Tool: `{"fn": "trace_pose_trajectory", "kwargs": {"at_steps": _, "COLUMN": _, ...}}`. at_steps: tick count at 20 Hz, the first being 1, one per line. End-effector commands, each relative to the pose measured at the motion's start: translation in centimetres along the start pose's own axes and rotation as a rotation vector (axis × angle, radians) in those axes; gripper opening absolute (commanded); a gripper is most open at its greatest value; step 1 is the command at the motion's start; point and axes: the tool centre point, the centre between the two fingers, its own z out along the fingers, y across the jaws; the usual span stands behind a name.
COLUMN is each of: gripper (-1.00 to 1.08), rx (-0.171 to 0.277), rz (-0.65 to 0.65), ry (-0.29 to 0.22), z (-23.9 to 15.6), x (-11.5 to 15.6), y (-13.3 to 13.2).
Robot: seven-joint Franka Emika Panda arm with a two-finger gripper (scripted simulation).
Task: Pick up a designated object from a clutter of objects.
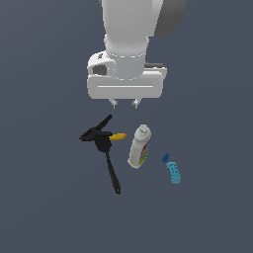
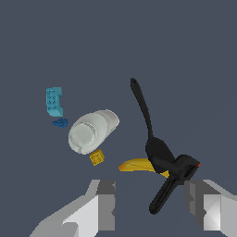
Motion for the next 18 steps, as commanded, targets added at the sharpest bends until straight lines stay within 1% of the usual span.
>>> {"fn": "trace_pose_trajectory", "kwargs": {"at_steps": 1, "gripper": 0.28, "rx": 0.002, "rz": -0.007, "ry": 0.0, "z": 0.1, "x": 0.0, "y": 0.0}}
{"fn": "trace_pose_trajectory", "kwargs": {"at_steps": 9, "gripper": 0.28, "rx": 0.02, "rz": -0.072, "ry": 0.005, "z": 1.2, "x": 0.0, "y": 0.2}}
{"fn": "trace_pose_trajectory", "kwargs": {"at_steps": 18, "gripper": 0.28, "rx": 0.056, "rz": -0.215, "ry": 0.021, "z": 3.7, "x": -0.1, "y": 0.7}}
